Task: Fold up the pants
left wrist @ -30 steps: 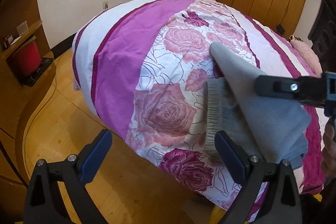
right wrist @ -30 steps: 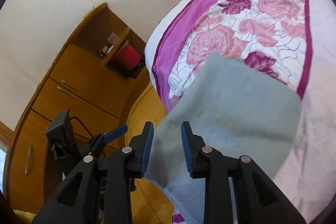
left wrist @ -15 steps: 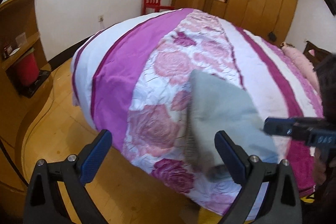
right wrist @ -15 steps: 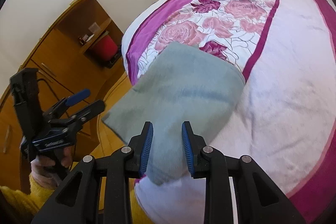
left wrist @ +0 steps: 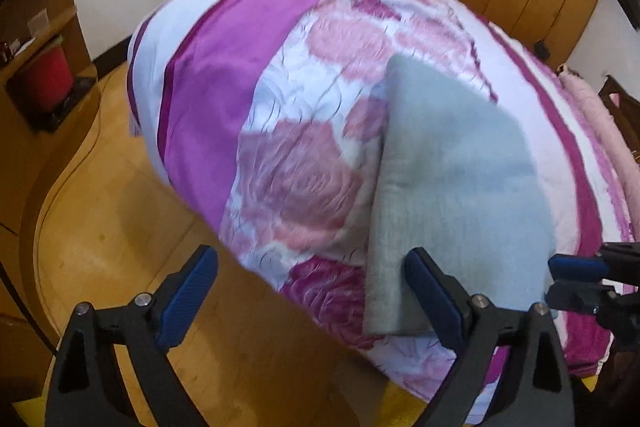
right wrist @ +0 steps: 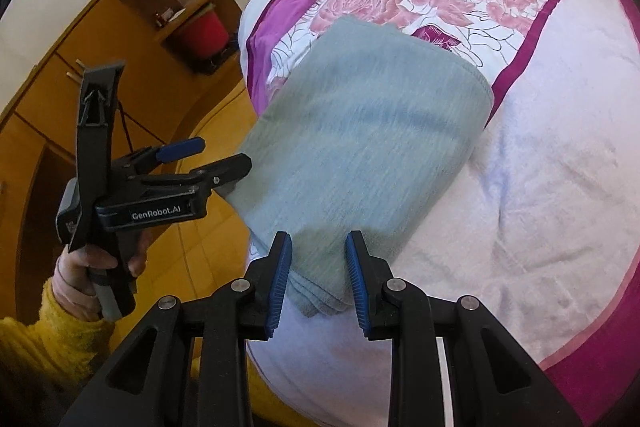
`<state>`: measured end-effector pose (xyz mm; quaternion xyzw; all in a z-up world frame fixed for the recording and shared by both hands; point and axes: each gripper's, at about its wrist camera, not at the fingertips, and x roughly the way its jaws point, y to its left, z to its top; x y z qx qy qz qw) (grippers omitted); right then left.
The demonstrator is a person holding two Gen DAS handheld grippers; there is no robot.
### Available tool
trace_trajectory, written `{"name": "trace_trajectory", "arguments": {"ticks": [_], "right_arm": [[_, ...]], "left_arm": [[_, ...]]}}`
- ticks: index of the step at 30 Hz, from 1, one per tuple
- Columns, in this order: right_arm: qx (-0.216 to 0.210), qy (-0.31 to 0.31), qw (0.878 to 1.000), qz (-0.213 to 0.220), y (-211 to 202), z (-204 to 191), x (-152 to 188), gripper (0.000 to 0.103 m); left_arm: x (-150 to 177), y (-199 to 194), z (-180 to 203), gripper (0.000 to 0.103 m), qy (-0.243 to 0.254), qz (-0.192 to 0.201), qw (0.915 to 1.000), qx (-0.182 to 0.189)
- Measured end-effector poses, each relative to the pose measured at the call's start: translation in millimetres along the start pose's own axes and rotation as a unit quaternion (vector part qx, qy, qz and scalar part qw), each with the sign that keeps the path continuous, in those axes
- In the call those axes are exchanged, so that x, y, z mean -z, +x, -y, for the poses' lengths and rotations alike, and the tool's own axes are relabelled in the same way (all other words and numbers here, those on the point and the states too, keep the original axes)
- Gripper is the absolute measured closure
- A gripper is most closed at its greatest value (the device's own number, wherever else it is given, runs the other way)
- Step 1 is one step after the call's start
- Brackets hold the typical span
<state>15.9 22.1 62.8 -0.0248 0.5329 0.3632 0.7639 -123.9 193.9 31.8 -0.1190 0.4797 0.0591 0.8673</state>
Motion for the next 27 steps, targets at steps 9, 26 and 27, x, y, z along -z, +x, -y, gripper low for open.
{"name": "trace_trajectory", "arguments": {"ticks": [9,26,27], "right_arm": [[0.001,0.034,0.997,0.075,-30,12,-2,0.057],[-0.047,0.159,0.983,0.076,16,74,-18,0.049],[-0.05,0.16,0.983,0.077,18,75,-18,0.048]], "left_arm": [[-8,-17,5,0.007,0.007,0.02,0.999,0.04],[-35,33,12,0.009,-0.041,-0.029,0.9784,0.201],[-35,36,11,0.009,-0.047,-0.031,0.9761,0.21]]}}
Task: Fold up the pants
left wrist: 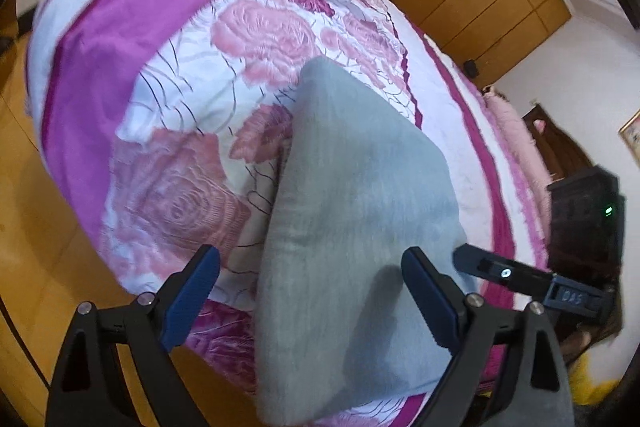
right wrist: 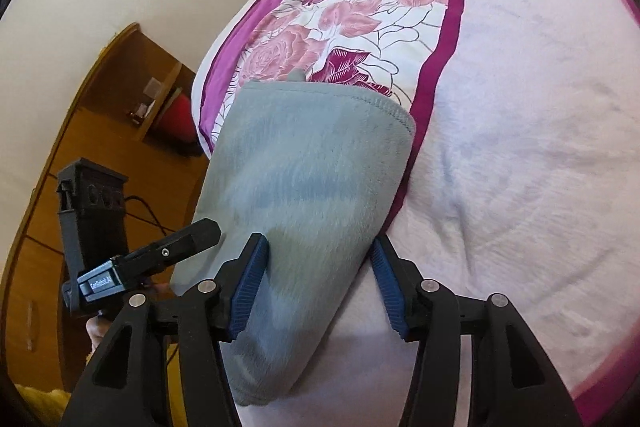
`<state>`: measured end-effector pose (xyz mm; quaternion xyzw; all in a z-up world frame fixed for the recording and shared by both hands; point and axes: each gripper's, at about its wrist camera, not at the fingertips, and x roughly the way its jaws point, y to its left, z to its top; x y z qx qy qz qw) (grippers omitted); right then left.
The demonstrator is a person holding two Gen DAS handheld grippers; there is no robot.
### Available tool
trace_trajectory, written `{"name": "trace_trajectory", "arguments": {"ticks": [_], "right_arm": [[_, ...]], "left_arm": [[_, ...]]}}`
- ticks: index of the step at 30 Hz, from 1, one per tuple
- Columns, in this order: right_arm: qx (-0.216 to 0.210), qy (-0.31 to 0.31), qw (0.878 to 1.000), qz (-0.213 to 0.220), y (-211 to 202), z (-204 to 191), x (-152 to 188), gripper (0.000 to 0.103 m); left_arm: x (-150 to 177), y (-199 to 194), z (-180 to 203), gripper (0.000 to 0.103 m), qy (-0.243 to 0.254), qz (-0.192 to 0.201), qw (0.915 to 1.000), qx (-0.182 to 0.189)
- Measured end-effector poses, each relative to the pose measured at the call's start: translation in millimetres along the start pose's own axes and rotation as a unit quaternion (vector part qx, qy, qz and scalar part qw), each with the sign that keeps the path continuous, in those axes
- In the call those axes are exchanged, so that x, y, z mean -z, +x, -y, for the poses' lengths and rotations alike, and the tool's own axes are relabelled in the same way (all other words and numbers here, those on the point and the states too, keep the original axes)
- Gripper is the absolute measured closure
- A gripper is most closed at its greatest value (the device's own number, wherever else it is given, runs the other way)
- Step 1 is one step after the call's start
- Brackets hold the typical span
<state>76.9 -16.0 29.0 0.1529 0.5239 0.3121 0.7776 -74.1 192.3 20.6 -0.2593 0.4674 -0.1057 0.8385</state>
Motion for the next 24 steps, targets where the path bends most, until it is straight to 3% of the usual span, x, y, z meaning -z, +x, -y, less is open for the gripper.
{"name": "trace_trajectory", "arguments": {"ticks": [3,7,15,19,24], "right_arm": [[-0.02,0.014,1.0,0.001,7,7,2,0.044],[-0.045,0.031,0.998,0.01,12,17,7,0.038],[-0.053,0.009,0.998,0.027,17,5,1,0.036],[-0.042,-0.009,0.999,0.028,28,-2,-2,0.036],[-0.05,0.001,0.998,0.034,33,2,-4,0.039]], "left_arm": [[0,6,-8,0.009,-0.02,-0.003,0.9993,0.031],[-1,14,-12,0.009,-0.027,-0.012,0.9988,0.04],[5,33,-25,0.011,-0.086,-0.036,0.9926,0.079],[4,28,-22,0.024,-0.078,-0.03,0.9918,0.097],[2,31,-20,0.027,-0.073,-0.032,0.9927,0.09]]}}
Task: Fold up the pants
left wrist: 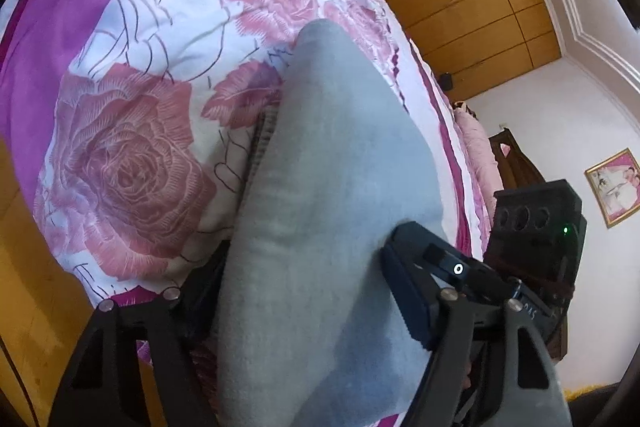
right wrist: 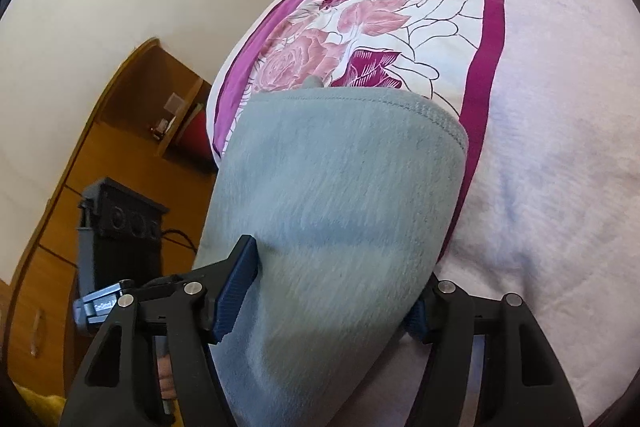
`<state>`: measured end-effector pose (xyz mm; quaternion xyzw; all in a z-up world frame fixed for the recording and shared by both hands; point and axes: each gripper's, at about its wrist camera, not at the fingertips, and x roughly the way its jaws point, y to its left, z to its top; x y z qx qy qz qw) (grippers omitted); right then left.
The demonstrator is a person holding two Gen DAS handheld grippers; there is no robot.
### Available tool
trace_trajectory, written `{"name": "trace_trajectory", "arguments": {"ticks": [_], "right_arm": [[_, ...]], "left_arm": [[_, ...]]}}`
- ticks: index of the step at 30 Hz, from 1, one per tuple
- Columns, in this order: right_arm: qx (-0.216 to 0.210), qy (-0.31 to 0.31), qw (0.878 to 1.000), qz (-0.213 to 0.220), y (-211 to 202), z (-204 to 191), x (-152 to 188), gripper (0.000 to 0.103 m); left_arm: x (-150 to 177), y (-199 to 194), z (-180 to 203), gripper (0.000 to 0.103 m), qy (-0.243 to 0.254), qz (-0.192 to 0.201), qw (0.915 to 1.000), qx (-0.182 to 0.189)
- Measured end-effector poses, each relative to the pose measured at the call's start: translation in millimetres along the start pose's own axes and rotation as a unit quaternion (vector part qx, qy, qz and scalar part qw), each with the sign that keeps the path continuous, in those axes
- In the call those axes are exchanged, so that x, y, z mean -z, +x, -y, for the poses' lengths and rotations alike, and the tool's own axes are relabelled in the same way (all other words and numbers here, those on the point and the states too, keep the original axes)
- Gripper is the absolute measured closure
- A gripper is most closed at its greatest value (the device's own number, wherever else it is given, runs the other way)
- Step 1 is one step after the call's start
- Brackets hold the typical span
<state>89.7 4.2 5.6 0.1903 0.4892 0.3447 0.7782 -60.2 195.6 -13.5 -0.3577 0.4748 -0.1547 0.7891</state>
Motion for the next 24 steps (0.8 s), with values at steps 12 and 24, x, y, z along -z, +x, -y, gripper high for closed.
{"name": "trace_trajectory", "arguments": {"ticks": [12,24], "right_arm": [[-0.043,0.0,0.999,0.032,-35,-14,-1,0.069],[-0.034,-0.024,0.996,0.08,-100,-29,2,0.069]], "left_arm": [[0,-12,9,0.033,0.006,0.012,0.9994,0.03],[0,-34,67,0.036,0.055,0.028,0.9963,0.06]]}}
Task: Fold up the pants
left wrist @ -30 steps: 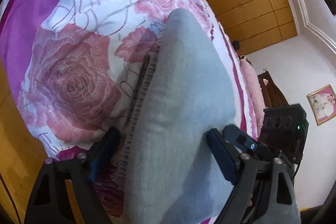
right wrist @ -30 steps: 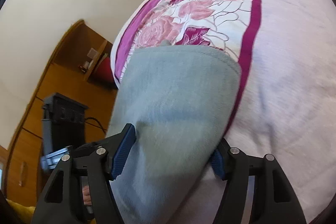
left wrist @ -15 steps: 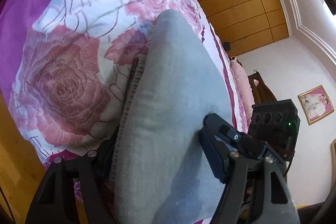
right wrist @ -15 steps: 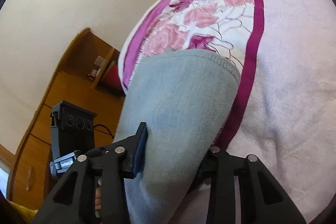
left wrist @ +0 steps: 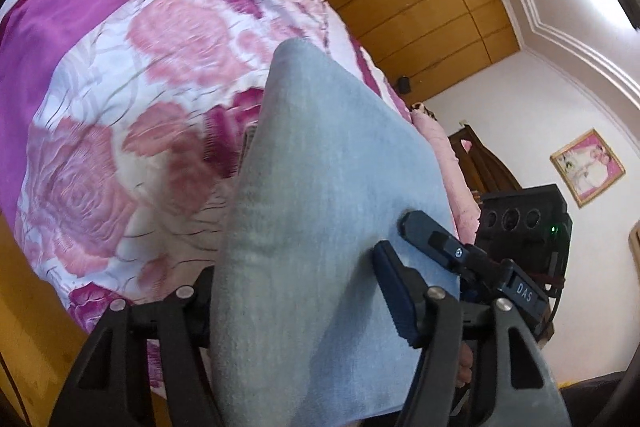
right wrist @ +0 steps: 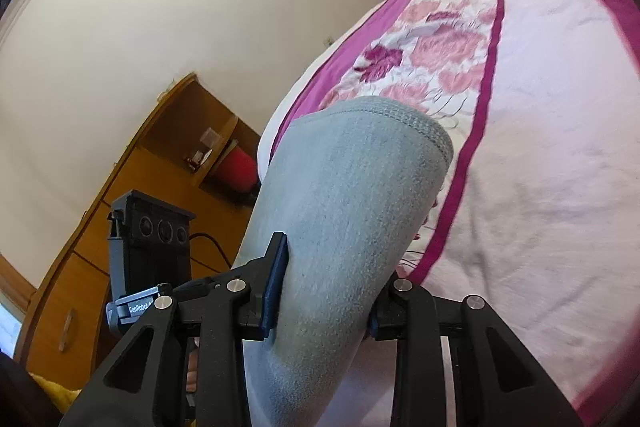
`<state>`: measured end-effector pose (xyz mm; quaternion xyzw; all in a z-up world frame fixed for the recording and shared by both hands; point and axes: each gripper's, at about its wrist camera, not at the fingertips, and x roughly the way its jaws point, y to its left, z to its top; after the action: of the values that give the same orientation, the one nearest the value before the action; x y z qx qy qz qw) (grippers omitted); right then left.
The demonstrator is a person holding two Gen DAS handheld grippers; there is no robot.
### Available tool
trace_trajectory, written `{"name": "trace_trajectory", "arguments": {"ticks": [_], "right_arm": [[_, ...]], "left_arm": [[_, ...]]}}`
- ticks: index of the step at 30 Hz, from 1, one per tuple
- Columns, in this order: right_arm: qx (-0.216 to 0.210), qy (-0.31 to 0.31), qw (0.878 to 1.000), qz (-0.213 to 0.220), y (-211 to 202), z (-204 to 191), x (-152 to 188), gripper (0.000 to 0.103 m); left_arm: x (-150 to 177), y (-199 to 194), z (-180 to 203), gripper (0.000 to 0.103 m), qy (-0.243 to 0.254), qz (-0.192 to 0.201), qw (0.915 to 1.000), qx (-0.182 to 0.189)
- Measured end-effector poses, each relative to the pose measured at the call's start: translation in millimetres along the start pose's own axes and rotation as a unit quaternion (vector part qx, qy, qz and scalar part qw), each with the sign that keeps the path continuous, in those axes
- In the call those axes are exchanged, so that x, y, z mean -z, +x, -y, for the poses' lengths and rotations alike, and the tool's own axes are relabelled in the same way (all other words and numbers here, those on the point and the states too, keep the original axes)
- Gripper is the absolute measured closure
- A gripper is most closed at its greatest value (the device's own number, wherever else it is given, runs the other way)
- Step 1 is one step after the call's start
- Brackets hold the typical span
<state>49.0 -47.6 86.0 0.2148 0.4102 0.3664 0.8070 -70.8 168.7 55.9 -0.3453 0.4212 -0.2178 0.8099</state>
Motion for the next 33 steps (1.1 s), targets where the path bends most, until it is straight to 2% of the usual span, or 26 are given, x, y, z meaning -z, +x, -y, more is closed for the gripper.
{"name": "trace_trajectory", "arguments": {"ticks": [5,18,33], "right_arm": [[0.02,-0.004,1.0,0.023,-32,1,5,0.069],[0.054,0.02,0.995,0.078,-109,29,10,0.069],[0.07,0.04,0.991,0.11,-162,67,15,0.069]], "left_arm": [[-4,10,28,0.036,0.02,-0.005,0.9996,0.016],[13,50,98,0.036,0.083,-0.042,0.995,0.037],[14,104,151,0.037,0.124,-0.086,0.988,0.031]]}}
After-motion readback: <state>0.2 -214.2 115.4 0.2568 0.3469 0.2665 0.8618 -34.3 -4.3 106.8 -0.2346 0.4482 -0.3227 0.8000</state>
